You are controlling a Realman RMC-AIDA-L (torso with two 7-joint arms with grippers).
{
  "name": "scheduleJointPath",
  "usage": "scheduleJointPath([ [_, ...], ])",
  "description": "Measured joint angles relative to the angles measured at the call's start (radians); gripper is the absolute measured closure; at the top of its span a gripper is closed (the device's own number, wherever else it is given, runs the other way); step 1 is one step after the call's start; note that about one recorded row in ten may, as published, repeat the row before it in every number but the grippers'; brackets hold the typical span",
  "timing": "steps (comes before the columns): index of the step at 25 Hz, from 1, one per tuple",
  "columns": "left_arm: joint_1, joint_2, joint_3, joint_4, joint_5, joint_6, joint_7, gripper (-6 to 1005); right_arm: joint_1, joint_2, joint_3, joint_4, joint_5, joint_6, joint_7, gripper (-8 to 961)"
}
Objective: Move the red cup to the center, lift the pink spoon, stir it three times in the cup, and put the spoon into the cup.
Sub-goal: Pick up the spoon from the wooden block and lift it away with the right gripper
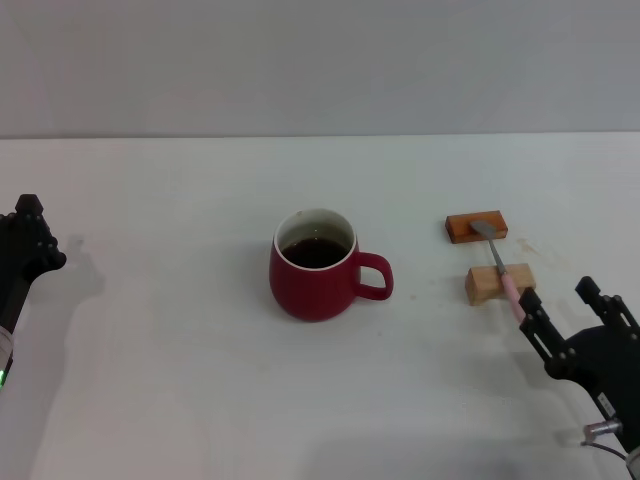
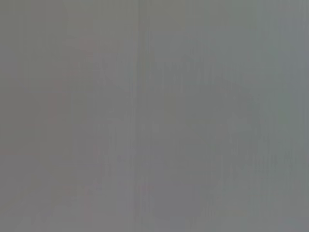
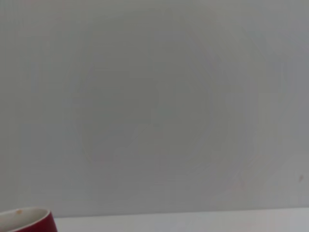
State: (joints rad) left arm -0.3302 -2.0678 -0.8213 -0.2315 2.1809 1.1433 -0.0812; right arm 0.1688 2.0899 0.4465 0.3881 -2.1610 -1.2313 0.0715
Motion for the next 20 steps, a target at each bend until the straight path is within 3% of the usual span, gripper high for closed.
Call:
scheduleJointPath([
  [20, -0.006, 0.0, 0.004, 0.009, 0.0, -0.001, 0.0, 985, 0.041, -0.002, 0.004, 0.002, 0.001, 0.107, 0.04, 242],
])
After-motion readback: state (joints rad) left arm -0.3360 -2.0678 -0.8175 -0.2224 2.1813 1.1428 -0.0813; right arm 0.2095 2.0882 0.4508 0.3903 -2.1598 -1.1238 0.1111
